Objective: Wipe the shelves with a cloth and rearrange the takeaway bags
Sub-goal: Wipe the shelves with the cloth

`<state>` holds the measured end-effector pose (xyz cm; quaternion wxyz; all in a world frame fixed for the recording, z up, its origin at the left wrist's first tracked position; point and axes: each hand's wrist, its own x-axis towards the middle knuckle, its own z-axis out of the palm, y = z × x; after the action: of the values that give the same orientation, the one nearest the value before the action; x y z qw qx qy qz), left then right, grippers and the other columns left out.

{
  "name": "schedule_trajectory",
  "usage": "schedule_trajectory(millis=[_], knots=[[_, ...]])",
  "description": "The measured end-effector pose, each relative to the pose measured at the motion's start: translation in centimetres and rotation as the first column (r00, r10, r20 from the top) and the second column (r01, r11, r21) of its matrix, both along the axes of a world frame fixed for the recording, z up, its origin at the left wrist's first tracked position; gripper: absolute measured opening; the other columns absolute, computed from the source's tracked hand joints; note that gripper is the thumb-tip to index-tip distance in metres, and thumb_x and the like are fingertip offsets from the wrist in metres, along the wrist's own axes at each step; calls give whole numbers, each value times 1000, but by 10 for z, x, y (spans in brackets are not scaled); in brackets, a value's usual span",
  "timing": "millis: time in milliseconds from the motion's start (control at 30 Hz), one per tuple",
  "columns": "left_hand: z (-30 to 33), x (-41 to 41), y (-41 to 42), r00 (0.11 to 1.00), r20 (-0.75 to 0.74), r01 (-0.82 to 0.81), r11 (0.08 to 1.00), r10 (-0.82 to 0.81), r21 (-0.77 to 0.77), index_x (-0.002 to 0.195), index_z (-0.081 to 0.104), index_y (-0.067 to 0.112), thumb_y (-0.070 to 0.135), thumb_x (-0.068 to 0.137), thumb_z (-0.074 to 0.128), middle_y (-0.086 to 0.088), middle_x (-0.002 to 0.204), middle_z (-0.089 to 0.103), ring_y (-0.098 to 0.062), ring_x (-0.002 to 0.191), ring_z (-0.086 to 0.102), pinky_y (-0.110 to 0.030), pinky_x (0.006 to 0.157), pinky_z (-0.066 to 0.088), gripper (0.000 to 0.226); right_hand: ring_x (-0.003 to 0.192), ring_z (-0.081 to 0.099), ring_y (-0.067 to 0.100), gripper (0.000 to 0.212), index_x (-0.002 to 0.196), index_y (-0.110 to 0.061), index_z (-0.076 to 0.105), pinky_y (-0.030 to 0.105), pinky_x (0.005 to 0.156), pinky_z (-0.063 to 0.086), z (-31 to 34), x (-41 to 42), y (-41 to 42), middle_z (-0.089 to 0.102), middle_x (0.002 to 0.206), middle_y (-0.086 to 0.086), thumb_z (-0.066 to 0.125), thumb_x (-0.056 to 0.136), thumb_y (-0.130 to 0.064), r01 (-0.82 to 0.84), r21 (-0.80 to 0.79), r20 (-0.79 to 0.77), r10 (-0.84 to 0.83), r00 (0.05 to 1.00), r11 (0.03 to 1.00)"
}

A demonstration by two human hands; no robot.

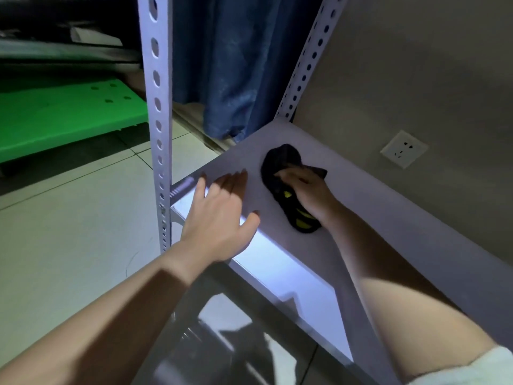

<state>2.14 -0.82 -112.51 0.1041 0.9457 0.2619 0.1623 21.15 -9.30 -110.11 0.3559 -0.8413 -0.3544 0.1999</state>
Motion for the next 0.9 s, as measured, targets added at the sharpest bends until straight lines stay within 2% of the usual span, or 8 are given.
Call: schedule_trajectory(millis=[67,200,367,500,600,667,767,900], knots=[[0,0,0,1000,-3,-6,1000,6,-2,149,24,10,47,85,31,-9,140,47,-26,129,38,-50,117,12,74,124,44,1,12,90,-49,66,32,109,27,-3,-19,-29,51,112,-32,57,82,-47,-95,46,111,90,990,994],[0,-1,-1,999,-36,-15,1000,15,-9,147,26,9,46,87,29,-11,138,49,-25,132,37,-52,116,10,71,116,36,-15,27,103,-38,61,43,106,29,-3,-58,-104,46,112,-44,51,78,-41,-196,44,269,177,947,980],[1,-2,-2,995,-96,8,1000,-6,21,146,28,9,53,91,24,-8,144,46,-24,138,33,-55,116,7,70,140,14,-4,42,111,-66,37,44,116,7,-1,-76,-190,26,142,-36,17,77,-52,113,-209,319,-42,947,971],[0,-7,-5,997,-70,17,1000,-16,13,141,38,8,53,93,25,-11,134,56,-24,133,42,-53,118,6,67,141,21,9,59,126,-51,40,48,112,18,-2,-84,-214,34,151,-12,14,74,-46,363,-247,390,-251,886,899],[3,-7,-10,997,-71,5,1000,-5,5,123,54,4,46,95,32,-14,112,64,-27,119,52,-53,117,9,55,136,26,18,62,129,-43,43,53,109,22,-2,-109,-196,35,148,-9,18,73,-49,474,-243,440,-339,831,846],[4,-7,-11,997,-80,7,1000,-7,1,103,58,6,41,95,35,-14,97,63,-29,110,55,-55,116,11,43,136,25,21,59,133,-44,39,54,109,22,-1,-134,-171,36,147,-8,19,79,-57,431,-298,445,-276,852,852],[5,-7,-11,997,-75,13,1000,-13,-6,76,42,12,37,95,37,-5,76,48,-28,97,57,-57,116,10,32,121,43,28,54,137,-43,34,48,100,33,4,-161,-128,50,135,-4,28,89,-67,309,-347,394,-161,905,885],[10,-8,-10,994,-108,29,999,-31,-17,59,40,18,42,96,33,-2,67,49,-20,82,52,-58,115,8,45,121,42,24,54,140,-45,26,47,99,34,6,-162,-137,45,137,-8,33,90,-62,214,-302,409,-77,909,929]])
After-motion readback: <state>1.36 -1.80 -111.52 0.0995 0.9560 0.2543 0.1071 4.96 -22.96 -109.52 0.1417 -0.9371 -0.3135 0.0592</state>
